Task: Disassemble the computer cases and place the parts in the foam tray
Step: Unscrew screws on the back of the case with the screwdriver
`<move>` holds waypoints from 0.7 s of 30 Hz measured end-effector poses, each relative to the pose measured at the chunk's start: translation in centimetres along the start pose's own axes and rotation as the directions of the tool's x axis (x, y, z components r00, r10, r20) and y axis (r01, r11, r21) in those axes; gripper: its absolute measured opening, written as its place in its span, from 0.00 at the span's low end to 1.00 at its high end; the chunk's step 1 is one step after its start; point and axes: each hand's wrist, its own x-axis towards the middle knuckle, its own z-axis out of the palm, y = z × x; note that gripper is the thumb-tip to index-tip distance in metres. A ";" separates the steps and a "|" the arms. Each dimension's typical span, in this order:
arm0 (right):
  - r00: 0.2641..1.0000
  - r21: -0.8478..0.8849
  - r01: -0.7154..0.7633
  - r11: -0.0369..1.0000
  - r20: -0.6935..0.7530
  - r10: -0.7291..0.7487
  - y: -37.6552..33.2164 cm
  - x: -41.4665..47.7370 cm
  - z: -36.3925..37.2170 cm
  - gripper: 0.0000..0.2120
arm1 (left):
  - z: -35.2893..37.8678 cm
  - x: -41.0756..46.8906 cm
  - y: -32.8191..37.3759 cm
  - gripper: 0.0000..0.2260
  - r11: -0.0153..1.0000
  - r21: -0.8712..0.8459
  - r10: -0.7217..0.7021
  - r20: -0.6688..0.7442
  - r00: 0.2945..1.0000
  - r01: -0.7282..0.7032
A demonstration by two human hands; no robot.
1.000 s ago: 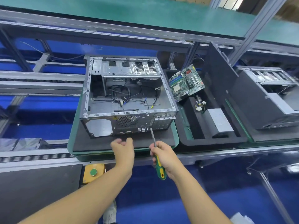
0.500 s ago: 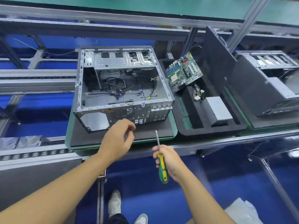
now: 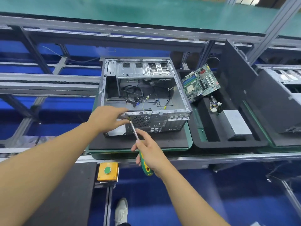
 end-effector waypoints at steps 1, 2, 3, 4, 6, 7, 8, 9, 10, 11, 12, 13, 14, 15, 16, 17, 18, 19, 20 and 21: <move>1.000 0.002 -0.009 1.000 -0.013 0.009 -0.1 0.3 0.4 0.20 | 0.3 0.0 0.1 0.22 1.000 0.007 0.000 -0.044 0.999 0.001; 1.000 0.000 -0.014 1.000 -0.022 0.014 -0.1 0.5 0.6 0.21 | 0.5 0.1 0.2 0.21 1.000 0.004 -0.004 -0.078 0.997 0.004; 0.999 -0.001 -0.014 1.000 -0.029 0.014 -0.2 0.8 0.8 0.22 | 0.7 0.0 0.2 0.21 1.000 -0.005 -0.003 -0.105 0.994 0.003; 0.999 0.004 -0.009 1.000 -0.038 0.009 -0.2 1.0 1.0 0.23 | 0.8 0.0 0.3 0.20 1.000 -0.015 -0.003 -0.124 0.992 0.001; 0.998 0.009 0.004 1.000 -0.058 -0.003 -0.2 1.5 1.1 0.23 | 0.7 -0.1 0.3 0.19 0.999 -0.043 -0.014 -0.141 0.990 0.008; 0.998 0.002 0.007 1.000 -0.062 -0.007 -0.2 1.7 1.2 0.23 | 0.7 -0.1 0.4 0.19 0.998 -0.054 -0.024 -0.144 0.989 0.017; 0.998 -0.006 0.007 1.000 -0.062 -0.007 -0.3 1.9 1.2 0.23 | 0.6 0.0 0.4 0.19 0.998 -0.059 -0.034 -0.144 0.989 0.026; 0.998 -0.009 0.005 1.000 -0.061 -0.006 -0.3 2.0 1.2 0.23 | 0.6 0.0 0.5 0.19 0.998 -0.058 -0.043 -0.139 0.989 0.035; 0.998 -0.008 0.004 1.000 -0.061 -0.004 -0.3 2.1 1.2 0.23 | 0.6 0.0 0.5 0.19 0.998 -0.053 -0.051 -0.133 0.990 0.044; 0.998 -0.003 0.007 1.000 -0.063 -0.007 -0.3 2.1 1.2 0.24 | 0.6 0.0 0.6 0.20 0.997 -0.049 -0.060 -0.127 0.990 0.054; 0.998 0.004 0.016 1.000 -0.065 -0.016 -0.3 2.1 1.2 0.24 | 0.6 0.1 0.6 0.20 0.997 -0.044 -0.069 -0.123 0.990 0.064; 0.998 0.010 0.026 1.000 -0.065 -0.025 -0.4 2.1 1.2 0.24 | 0.6 0.1 0.6 0.21 0.997 -0.038 -0.076 -0.121 0.990 0.071; 0.998 0.010 0.031 0.999 -0.061 -0.030 -0.5 2.1 1.1 0.24 | 0.6 0.1 0.6 0.22 0.997 -0.032 -0.078 -0.122 0.989 0.074; 0.998 0.007 0.025 1.000 -0.056 -0.025 -0.6 2.2 1.1 0.24 | 0.7 0.1 0.7 0.23 0.997 -0.029 -0.079 -0.124 0.989 0.076; 0.998 0.003 0.015 1.000 -0.054 -0.015 -0.7 2.2 1.1 0.24 | 0.7 0.1 0.7 0.23 0.997 -0.028 -0.080 -0.126 0.989 0.077; 0.999 -0.002 0.006 1.000 -0.054 -0.006 -0.7 2.2 1.1 0.24 | 0.6 0.1 0.8 0.23 0.997 -0.028 -0.082 -0.129 0.988 0.079; 0.998 -0.002 -0.002 1.000 -0.057 0.002 -0.7 2.2 1.1 0.24 | 0.6 0.1 0.8 0.21 0.997 -0.025 -0.082 -0.130 0.988 0.079; 0.998 0.003 -0.008 1.000 -0.061 0.008 -0.6 2.1 1.1 0.24 | 0.6 0.2 0.8 0.20 0.997 -0.021 -0.079 -0.129 0.988 0.077; 0.998 0.013 -0.014 1.000 -0.065 0.014 -0.5 2.1 1.0 0.24 | 0.6 0.1 0.8 0.19 0.997 -0.018 -0.075 -0.131 0.989 0.073; 0.997 0.026 -0.018 1.000 -0.069 0.019 -0.3 2.0 1.1 0.24 | 0.6 0.1 0.8 0.19 0.997 -0.015 -0.072 -0.132 0.989 0.071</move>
